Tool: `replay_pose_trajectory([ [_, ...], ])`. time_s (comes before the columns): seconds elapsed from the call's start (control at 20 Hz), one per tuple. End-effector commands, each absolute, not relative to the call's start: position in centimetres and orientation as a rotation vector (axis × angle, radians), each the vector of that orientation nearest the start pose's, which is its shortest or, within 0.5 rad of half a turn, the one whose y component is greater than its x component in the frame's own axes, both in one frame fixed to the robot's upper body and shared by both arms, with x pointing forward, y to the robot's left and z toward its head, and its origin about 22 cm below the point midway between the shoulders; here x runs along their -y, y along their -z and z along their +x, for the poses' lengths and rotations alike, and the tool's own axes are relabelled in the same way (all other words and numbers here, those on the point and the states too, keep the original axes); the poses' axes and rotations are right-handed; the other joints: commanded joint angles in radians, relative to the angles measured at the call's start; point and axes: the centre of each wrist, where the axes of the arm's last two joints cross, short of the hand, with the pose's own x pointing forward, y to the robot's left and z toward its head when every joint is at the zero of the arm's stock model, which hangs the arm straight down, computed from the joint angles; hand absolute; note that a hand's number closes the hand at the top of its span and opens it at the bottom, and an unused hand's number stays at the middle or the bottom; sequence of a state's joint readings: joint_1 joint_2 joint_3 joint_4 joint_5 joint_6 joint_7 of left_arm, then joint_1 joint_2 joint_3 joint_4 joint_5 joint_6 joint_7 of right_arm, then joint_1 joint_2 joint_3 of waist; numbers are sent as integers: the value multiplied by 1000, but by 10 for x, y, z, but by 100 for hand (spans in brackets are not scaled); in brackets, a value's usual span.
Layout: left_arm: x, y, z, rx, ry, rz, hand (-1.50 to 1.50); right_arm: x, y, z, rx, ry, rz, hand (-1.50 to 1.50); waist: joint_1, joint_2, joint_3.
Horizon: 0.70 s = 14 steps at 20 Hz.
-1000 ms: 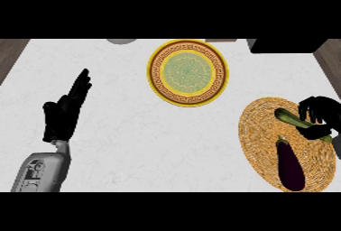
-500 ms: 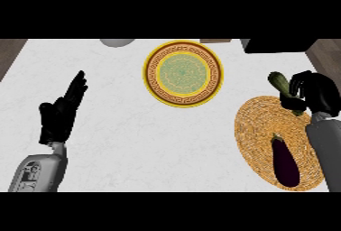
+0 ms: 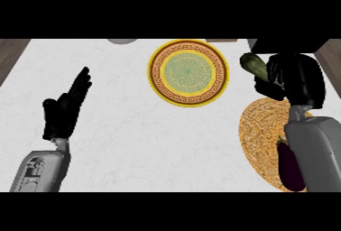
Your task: Pick the squash from the placemat and place it in the plate
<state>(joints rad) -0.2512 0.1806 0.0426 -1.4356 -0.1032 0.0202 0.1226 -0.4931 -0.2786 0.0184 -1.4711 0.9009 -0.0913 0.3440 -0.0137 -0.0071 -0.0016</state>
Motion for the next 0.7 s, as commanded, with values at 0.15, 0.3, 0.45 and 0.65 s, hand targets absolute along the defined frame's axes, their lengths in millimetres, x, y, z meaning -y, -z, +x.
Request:
replay_pose_trajectory([
  [0.15, -242, -43, 313, 1572, 219, 202, 0, 177, -147, 375, 1549, -633, -979, 150, 22, 10, 1],
  [0.3, -249, -39, 295, 1566, 214, 209, 0, 145, -150, 391, 1548, -619, -944, 150, 35, 10, 2],
  [0.45, -274, -30, 298, 1562, 222, 208, 0, 133, -136, 405, 1564, -630, -909, 150, 33, 12, 1],
  [0.65, -234, -43, 313, 1576, 249, 196, 0, 115, -104, 421, 1490, -720, -909, 150, 40, 17, 2],
])
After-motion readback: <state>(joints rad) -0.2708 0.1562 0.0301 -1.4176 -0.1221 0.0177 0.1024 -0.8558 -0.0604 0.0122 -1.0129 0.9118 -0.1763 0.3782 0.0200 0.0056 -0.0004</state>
